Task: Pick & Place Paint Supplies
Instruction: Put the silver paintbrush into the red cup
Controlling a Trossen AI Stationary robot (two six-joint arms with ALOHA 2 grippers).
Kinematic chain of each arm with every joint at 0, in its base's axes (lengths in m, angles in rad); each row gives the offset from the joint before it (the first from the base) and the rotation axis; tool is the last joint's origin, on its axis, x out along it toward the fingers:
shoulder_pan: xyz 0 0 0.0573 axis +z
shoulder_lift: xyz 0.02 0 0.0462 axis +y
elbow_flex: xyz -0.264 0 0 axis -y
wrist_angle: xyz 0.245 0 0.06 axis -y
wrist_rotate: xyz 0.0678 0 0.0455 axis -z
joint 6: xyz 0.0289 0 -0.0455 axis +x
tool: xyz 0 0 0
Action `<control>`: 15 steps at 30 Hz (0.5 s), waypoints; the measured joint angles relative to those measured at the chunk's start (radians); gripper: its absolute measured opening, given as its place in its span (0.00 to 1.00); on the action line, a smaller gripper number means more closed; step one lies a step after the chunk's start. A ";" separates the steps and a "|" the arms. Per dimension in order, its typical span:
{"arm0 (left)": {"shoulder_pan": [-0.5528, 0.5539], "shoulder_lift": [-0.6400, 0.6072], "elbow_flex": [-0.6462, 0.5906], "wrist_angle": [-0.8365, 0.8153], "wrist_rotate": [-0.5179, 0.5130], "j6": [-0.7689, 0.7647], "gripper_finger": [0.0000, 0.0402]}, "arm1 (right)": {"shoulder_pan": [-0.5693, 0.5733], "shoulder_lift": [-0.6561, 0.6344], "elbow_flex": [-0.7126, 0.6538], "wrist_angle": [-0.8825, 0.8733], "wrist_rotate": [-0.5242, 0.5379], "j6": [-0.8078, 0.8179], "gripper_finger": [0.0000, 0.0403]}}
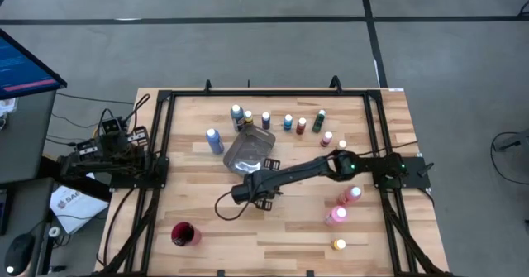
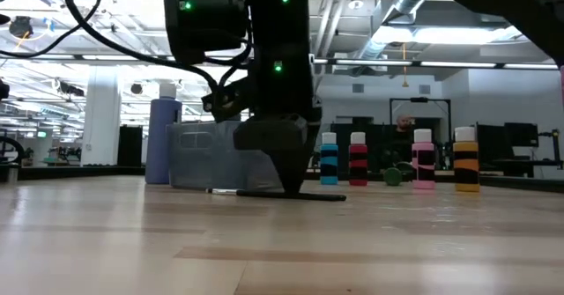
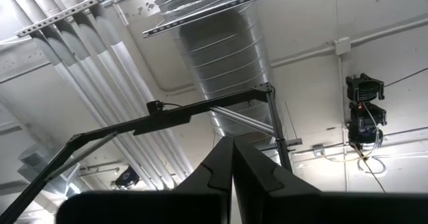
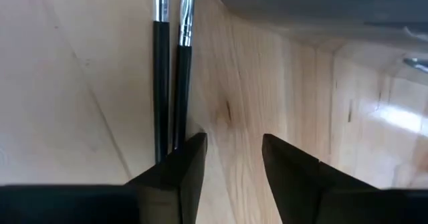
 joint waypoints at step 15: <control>0.000 0.000 0.000 0.000 0.000 0.000 0.01 | 0.134 -0.003 0.057 0.054 -0.164 0.095 0.33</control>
